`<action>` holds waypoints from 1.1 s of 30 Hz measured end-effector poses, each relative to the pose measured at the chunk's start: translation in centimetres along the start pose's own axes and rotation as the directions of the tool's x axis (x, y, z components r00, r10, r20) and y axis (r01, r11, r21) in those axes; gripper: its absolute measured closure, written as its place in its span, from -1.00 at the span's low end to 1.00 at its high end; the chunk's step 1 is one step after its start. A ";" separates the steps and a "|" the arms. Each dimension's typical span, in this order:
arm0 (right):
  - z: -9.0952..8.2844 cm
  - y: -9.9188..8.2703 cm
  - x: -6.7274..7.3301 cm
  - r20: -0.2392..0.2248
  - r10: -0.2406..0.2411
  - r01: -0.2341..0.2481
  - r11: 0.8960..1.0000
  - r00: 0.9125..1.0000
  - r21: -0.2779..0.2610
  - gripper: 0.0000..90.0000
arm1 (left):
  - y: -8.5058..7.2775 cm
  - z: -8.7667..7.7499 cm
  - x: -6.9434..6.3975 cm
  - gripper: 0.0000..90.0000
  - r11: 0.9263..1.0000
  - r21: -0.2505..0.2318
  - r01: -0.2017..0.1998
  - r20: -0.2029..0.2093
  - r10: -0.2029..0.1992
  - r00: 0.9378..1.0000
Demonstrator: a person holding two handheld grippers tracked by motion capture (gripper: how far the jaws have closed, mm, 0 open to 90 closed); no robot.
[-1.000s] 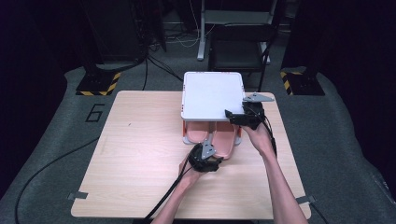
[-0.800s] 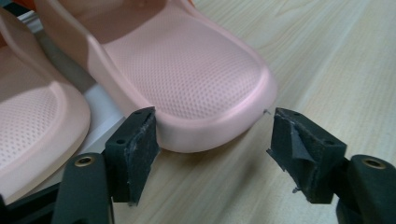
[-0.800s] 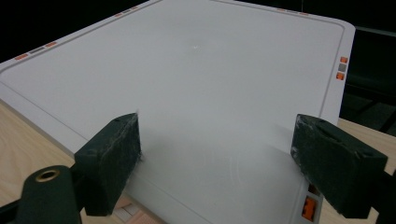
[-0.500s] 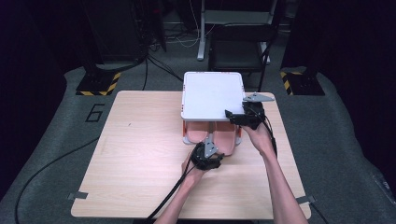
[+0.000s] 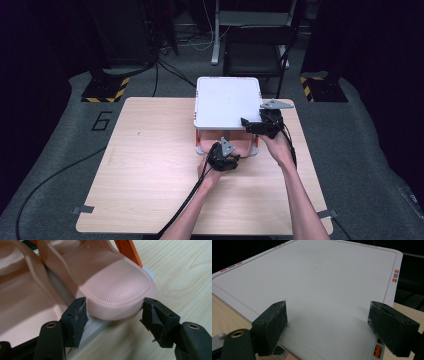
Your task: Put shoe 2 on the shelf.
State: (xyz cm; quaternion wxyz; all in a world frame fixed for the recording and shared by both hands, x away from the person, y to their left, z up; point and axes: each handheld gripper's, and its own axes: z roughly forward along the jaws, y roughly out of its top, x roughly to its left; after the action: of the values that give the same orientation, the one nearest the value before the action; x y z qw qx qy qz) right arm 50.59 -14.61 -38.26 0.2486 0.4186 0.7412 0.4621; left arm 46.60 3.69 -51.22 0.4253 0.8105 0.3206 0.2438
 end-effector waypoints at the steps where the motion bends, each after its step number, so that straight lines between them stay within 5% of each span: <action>1: 0.0 0.0 0.0 0.000 0.000 0.000 1.000 1.000 0.000 -0.65 | 0.0 0.0 0.0 -0.21 1.000 0.000 0.000 0.000 0.000 1.000; 8: 0.0 -0.1 0.0 0.000 0.000 0.000 1.000 1.000 -0.004 -0.65 | 0.0 -0.1 -0.1 -0.22 1.000 0.003 0.001 0.005 -0.001 1.000; 10: 0.0 -0.1 0.0 0.000 0.000 0.000 1.000 1.000 -0.008 -0.65 | -0.2 -1.7 0.1 -0.36 0.999 -0.042 0.010 0.070 -0.007 0.998; 11: 0.0 -0.1 0.0 0.000 0.000 0.000 1.000 1.000 -0.008 -0.65 | -0.2 -1.7 0.1 -0.41 0.999 -0.042 0.010 0.070 -0.007 0.998; 15: -0.2 -0.2 0.0 -0.006 -0.002 0.002 1.000 1.000 -0.007 -0.66 | -1.1 -5.6 1.7 -0.52 0.993 -0.113 0.034 0.130 -0.019 0.991; 20: -0.2 -0.3 0.0 -0.007 0.002 -0.002 1.000 1.000 -0.017 -0.65 | -3.3 -12.6 6.0 -0.59 0.967 -0.215 0.139 0.140 -0.110 0.984; 21: -0.2 -0.3 0.0 -0.007 0.001 -0.001 1.000 1.000 -0.019 -0.65 | -3.8 -13.8 6.7 -0.59 0.956 -0.246 0.156 0.129 -0.128 0.983; 26: -0.7 -0.6 0.0 0.001 0.008 -0.008 0.997 1.000 -0.078 -0.60 | -6.1 -19.1 10.3 -0.58 0.938 -0.312 0.151 0.025 -0.151 0.988; 28: -1.4 -1.1 0.3 0.012 0.012 -0.010 0.993 1.000 -0.120 -0.62 | -7.0 -20.7 11.3 -0.58 0.928 -0.331 0.171 0.001 -0.181 0.983; 33: -4.5 -3.0 1.2 0.036 0.024 -0.016 0.982 0.999 -0.191 -0.64 | -9.4 -23.3 13.2 -0.58 0.922 -0.344 0.180 -0.080 -0.220 0.972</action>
State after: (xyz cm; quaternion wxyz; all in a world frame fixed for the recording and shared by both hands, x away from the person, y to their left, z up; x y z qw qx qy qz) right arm 45.42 -16.39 -38.87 0.2971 0.4090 0.6845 0.5252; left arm 37.03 29.81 -45.43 0.5598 0.6738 0.3802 0.2969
